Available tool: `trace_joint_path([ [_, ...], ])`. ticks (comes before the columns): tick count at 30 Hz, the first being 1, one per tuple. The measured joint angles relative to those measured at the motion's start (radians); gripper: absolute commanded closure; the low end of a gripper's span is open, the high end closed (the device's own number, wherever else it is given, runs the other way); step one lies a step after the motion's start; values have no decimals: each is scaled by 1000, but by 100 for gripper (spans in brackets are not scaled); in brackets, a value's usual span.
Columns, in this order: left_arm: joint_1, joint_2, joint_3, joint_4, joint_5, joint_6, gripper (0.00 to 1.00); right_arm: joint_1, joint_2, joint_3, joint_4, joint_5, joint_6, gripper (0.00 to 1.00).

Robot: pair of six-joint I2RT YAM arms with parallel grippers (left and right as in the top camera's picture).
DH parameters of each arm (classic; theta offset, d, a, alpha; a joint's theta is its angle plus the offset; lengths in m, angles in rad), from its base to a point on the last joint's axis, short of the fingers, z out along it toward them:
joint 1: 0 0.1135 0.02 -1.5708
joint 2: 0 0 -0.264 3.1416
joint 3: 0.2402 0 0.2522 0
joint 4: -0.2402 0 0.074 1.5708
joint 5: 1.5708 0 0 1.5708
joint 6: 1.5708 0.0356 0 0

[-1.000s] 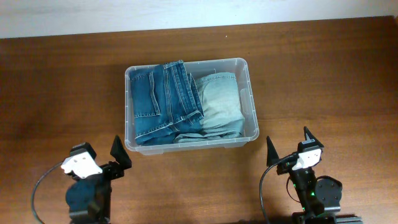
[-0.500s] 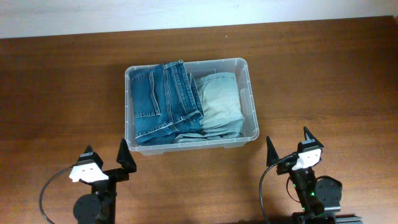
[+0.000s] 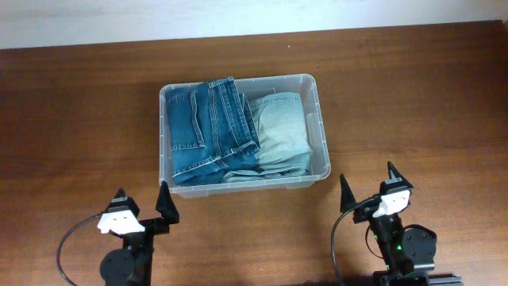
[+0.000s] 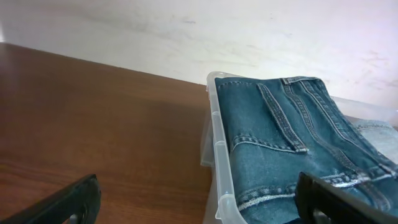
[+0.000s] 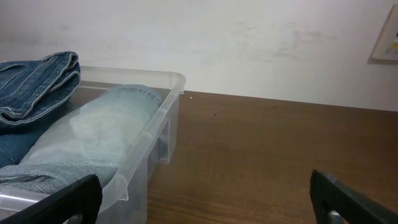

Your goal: Pack container

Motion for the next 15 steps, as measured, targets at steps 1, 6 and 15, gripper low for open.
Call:
trace_joint_path([
  [1, 0, 0, 0, 0, 0, 14, 0, 0, 0, 0, 0, 0, 0, 1],
  [6, 0, 0, 0, 0, -4, 88, 0, 0, 0, 0, 0, 0, 0, 2],
  [15, 0, 0, 0, 0, -14, 138, 1, 0, 0, 0, 0, 0, -1, 2],
])
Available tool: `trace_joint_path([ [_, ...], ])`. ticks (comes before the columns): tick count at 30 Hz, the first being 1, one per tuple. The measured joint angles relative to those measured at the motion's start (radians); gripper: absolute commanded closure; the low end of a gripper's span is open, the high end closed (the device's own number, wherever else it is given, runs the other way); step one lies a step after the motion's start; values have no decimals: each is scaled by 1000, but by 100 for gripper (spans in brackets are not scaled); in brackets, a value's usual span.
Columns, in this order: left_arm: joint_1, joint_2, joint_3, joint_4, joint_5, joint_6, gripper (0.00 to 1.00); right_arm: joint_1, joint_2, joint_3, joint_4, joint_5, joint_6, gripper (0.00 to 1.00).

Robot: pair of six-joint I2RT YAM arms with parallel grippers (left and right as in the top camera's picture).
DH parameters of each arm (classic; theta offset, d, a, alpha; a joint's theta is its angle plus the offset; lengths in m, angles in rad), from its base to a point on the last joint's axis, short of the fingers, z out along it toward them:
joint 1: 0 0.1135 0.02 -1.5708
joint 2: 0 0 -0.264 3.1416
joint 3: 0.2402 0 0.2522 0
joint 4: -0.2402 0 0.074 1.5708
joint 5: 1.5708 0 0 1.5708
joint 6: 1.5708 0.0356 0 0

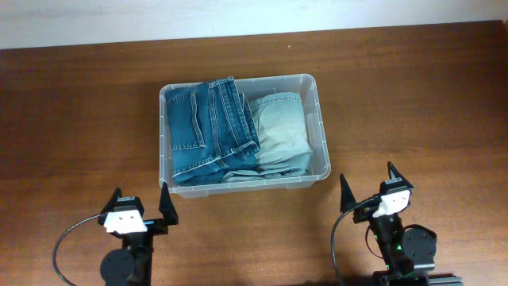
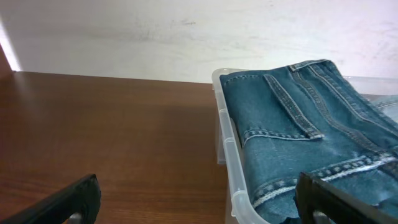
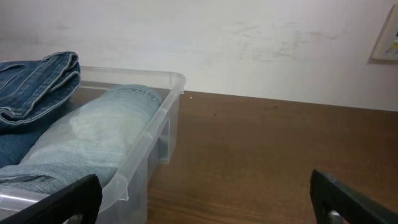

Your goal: Pack container

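Note:
A clear plastic container (image 1: pixel 321 135) stands at the middle of the table. Folded dark blue jeans (image 1: pixel 208 127) fill its left side and lie partly over folded light blue jeans (image 1: pixel 281 131) on its right. My left gripper (image 1: pixel 141 201) rests low at the front left, open and empty, just in front of the container's near left corner (image 2: pixel 239 202). At the front right my right gripper (image 1: pixel 367 183) is also open and empty, beside the container's near right corner (image 3: pixel 163 112). The wrist views show the dark jeans (image 2: pixel 292 130) and the light jeans (image 3: pixel 93 134).
Brown wooden table (image 1: pixel 79 119) all round the container, with a pale wall (image 1: pixel 119 16) along its far edge. Black cables (image 1: pixel 67 242) loop by each arm base at the front.
My left gripper has turned and shifted slightly right, now squarer to the container. The right arm, the container and the jeans are unchanged.

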Motion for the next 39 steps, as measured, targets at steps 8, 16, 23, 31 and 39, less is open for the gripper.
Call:
trace_joint_path([
  [8, 0, 0, 0, 0, -4, 37, 1, 0, 0, 0, 0, 0, 0, 2],
  [16, 0, 0, 0, 0, -4, 45, 0, 0, 0, 0, 0, 0, 0, 1],
  [23, 0, 0, 0, 0, -4, 48, 1, 0, 0, 0, 0, 0, 0, 2],
  [31, 0, 0, 0, 0, -4, 48, 1, 0, 0, 0, 0, 0, 0, 1],
  [39, 0, 0, 0, 0, -4, 48, 1, 0, 0, 0, 0, 0, 1, 1],
])
